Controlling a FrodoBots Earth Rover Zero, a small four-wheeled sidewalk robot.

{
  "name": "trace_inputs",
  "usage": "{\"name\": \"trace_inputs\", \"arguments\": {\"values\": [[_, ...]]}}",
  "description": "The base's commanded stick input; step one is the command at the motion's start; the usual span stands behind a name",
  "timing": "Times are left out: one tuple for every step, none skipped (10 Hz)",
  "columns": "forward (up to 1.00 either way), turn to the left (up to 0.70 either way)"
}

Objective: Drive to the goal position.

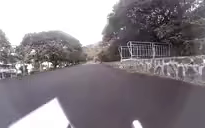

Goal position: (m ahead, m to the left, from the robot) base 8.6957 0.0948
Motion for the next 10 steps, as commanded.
{"name": "trace_inputs", "arguments": {"values": [[1.00, 0.00], [1.00, 0.00], [1.00, -0.17], [1.00, -0.31], [1.00, -0.13], [1.00, 0.00], [1.00, 0.00], [1.00, 0.00], [1.00, 0.00], [1.00, 0.00]]}}
